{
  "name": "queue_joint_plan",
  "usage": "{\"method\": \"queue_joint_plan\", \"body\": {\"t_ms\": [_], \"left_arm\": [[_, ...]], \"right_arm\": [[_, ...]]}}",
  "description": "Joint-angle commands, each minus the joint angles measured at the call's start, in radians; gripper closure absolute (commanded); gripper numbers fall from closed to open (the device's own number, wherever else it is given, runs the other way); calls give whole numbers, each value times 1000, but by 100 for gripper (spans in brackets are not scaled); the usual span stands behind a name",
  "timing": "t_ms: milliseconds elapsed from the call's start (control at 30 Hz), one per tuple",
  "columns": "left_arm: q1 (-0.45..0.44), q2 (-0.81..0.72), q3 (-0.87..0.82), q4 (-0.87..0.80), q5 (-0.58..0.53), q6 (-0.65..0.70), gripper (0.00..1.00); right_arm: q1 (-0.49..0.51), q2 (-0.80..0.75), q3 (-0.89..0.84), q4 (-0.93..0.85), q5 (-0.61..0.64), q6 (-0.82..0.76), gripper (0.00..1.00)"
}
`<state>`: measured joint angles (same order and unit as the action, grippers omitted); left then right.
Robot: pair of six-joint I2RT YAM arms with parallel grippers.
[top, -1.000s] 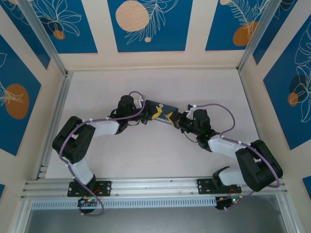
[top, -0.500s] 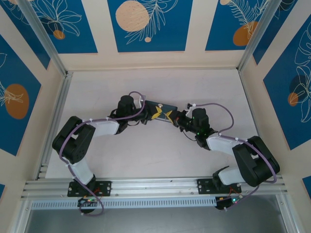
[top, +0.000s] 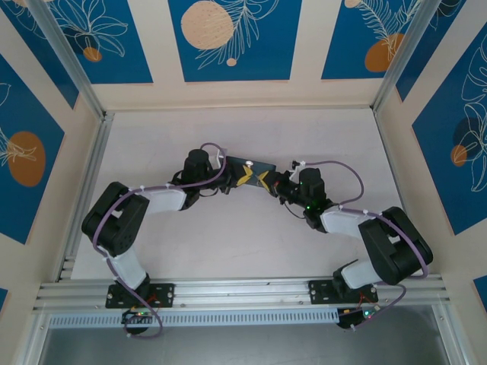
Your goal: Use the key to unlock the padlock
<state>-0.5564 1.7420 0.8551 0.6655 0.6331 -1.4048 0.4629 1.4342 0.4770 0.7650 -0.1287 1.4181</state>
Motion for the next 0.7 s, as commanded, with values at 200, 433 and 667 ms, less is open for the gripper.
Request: {"method": "queue_joint_plan", "body": {"t_ms": [200, 433, 667], "left_arm": [[-20, -44, -1, 83, 50, 2, 100], [-29, -42, 2, 88, 48, -3, 100], [-35, -34, 4, 92, 50, -3, 100]], "right_arm": [[23, 54, -23, 21, 112, 119, 100], [26, 79, -9, 61, 68, 50, 100], [26, 223, 21, 303, -50, 55, 100]]}}
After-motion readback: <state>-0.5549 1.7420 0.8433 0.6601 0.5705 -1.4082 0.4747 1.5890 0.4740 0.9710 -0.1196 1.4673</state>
